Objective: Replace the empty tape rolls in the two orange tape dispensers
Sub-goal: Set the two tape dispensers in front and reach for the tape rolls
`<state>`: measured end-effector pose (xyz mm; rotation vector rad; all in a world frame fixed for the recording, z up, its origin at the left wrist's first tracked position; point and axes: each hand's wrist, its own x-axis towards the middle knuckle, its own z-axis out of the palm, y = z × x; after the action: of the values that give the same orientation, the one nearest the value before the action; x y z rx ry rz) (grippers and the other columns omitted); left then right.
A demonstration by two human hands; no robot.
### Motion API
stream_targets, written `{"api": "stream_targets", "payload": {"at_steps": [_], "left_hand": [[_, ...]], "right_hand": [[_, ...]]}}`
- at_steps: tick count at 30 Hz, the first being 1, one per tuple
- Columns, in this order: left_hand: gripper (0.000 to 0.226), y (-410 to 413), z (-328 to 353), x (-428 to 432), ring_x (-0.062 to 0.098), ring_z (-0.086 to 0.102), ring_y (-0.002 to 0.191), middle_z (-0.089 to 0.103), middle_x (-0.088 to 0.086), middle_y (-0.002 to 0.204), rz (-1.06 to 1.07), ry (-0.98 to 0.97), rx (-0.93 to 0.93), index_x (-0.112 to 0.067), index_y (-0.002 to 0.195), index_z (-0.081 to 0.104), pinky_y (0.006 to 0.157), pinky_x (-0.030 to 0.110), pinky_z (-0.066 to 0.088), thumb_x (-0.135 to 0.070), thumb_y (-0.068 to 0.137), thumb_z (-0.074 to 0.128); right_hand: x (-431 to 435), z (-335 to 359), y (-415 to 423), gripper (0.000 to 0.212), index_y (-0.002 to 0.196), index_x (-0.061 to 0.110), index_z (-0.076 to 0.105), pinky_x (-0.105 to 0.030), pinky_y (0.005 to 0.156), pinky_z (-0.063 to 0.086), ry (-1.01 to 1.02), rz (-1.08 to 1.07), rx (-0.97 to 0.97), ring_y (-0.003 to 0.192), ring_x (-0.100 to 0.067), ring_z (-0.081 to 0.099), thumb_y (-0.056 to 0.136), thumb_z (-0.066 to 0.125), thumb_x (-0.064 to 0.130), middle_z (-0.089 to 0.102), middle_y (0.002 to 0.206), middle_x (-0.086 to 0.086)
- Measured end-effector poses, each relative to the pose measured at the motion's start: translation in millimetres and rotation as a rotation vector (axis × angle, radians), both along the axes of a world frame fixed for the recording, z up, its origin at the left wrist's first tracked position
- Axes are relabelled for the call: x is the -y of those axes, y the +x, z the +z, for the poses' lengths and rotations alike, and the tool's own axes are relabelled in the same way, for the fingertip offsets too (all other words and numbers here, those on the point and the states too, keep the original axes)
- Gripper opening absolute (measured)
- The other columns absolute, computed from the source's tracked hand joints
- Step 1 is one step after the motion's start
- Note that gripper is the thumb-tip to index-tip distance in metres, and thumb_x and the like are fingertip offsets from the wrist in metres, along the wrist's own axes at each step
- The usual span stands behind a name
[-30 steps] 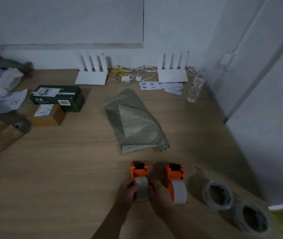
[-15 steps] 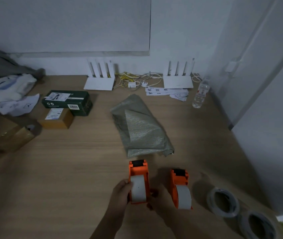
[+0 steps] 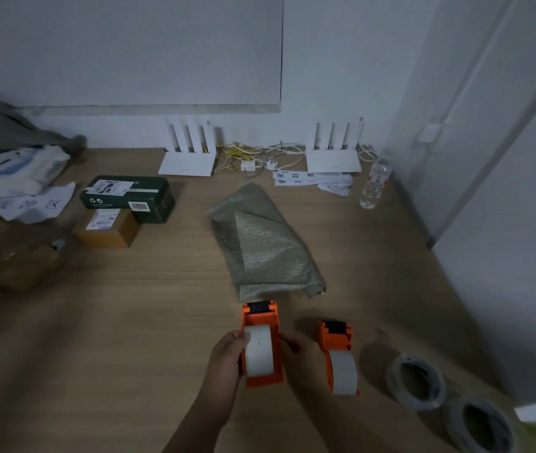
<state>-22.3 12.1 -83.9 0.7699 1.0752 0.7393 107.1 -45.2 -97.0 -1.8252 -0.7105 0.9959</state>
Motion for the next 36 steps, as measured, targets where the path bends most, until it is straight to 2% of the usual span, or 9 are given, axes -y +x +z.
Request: {"api": "stream_targets", "payload": {"at_steps": [2, 5, 9, 13, 17, 20, 23, 26, 36], "left_hand": [[0.027, 3, 0, 1, 0.034, 0.069, 0.088, 0.073, 0.025, 0.1, 0.005, 0.003, -0.005, 0.007, 0.105, 0.066, 0.077, 0.038, 0.055, -0.013, 0.092, 0.055], [0.023, 8, 2, 4, 0.028, 0.069, 0.079, 0.073, 0.022, 0.093, 0.019, 0.008, -0.005, 0.003, 0.098, 0.069, 0.068, 0.034, 0.055, -0.011, 0.092, 0.052], [0.021, 14, 4, 5, 0.024, 0.065, 0.069, 0.069, 0.019, 0.083, 0.032, 0.001, 0.001, 0.005, 0.094, 0.065, 0.06, 0.031, 0.054, -0.007, 0.094, 0.048], [0.023, 21, 3, 2, 0.024, 0.066, 0.066, 0.07, 0.019, 0.081, 0.038, 0.029, -0.033, 0.004, 0.093, 0.064, 0.063, 0.033, 0.053, -0.007, 0.095, 0.045], [0.018, 26, -1, -3, 0.013, 0.061, 0.052, 0.061, 0.013, 0.071, 0.048, 0.003, -0.035, -0.002, 0.083, 0.058, 0.055, 0.029, 0.05, -0.006, 0.094, 0.045], [0.014, 30, -3, -3, 0.018, 0.055, 0.059, 0.056, 0.015, 0.073, 0.027, 0.001, -0.054, -0.002, 0.084, 0.056, 0.061, 0.033, 0.043, -0.007, 0.093, 0.047], [0.015, 34, -1, -4, 0.021, 0.053, 0.064, 0.058, 0.018, 0.076, 0.011, 0.009, -0.08, 0.0, 0.089, 0.059, 0.061, 0.033, 0.042, -0.008, 0.094, 0.046], [0.019, 38, 0, -3, 0.018, 0.051, 0.06, 0.058, 0.013, 0.07, 0.008, 0.005, -0.103, -0.004, 0.082, 0.06, 0.058, 0.031, 0.041, -0.008, 0.095, 0.046], [0.017, 38, -6, -3, 0.014, 0.047, 0.055, 0.051, 0.007, 0.064, -0.002, 0.004, -0.15, -0.007, 0.08, 0.055, 0.052, 0.028, 0.041, -0.009, 0.095, 0.046]], "right_hand": [[-6, 9, 1, 0.029, 0.082, 0.016, 0.074, -0.034, 0.07, 0.057, 0.011, -0.032, -0.093, 0.076, -0.013, 0.072, 0.094, 0.053, 0.032, 0.075, 0.08, -0.004], [-10, 19, -2, 0.026, 0.077, 0.017, 0.074, -0.032, 0.067, 0.058, 0.021, 0.006, -0.181, 0.073, -0.013, 0.071, 0.086, 0.062, 0.039, 0.074, 0.075, 0.0], [-9, 23, 0, 0.016, 0.065, 0.02, 0.072, -0.028, 0.061, 0.049, 0.056, 0.016, -0.204, 0.066, -0.013, 0.065, 0.08, 0.067, 0.021, 0.069, 0.066, 0.002], [-2, 29, 19, 0.014, 0.071, 0.009, 0.074, -0.036, 0.066, 0.051, 0.109, 0.028, -0.297, 0.072, -0.023, 0.066, 0.076, 0.069, 0.021, 0.069, 0.072, -0.009], [2, 51, 64, 0.013, 0.087, -0.002, 0.073, -0.028, 0.061, 0.055, 0.161, -0.107, -0.289, 0.066, -0.017, 0.067, 0.086, 0.068, 0.009, 0.072, 0.073, -0.008], [-1, 52, 114, 0.01, 0.089, 0.014, 0.075, -0.041, 0.071, 0.059, 0.134, -0.19, -0.109, 0.079, -0.026, 0.072, 0.084, 0.071, 0.022, 0.075, 0.084, -0.009], [1, 43, 170, 0.007, 0.081, 0.017, 0.071, -0.029, 0.069, 0.046, -0.012, -0.172, 0.436, 0.073, -0.018, 0.065, 0.085, 0.069, 0.023, 0.069, 0.075, 0.001], [8, 29, 218, 0.006, 0.075, 0.015, 0.066, -0.028, 0.065, 0.045, -0.199, 0.016, 0.791, 0.076, -0.032, 0.066, 0.081, 0.066, 0.016, 0.071, 0.078, -0.011], [15, -20, 254, 0.023, 0.107, 0.027, 0.068, -0.036, 0.083, 0.051, -0.514, 0.433, 0.95, 0.108, -0.03, 0.063, 0.091, 0.053, 0.023, 0.067, 0.122, -0.006]]}}
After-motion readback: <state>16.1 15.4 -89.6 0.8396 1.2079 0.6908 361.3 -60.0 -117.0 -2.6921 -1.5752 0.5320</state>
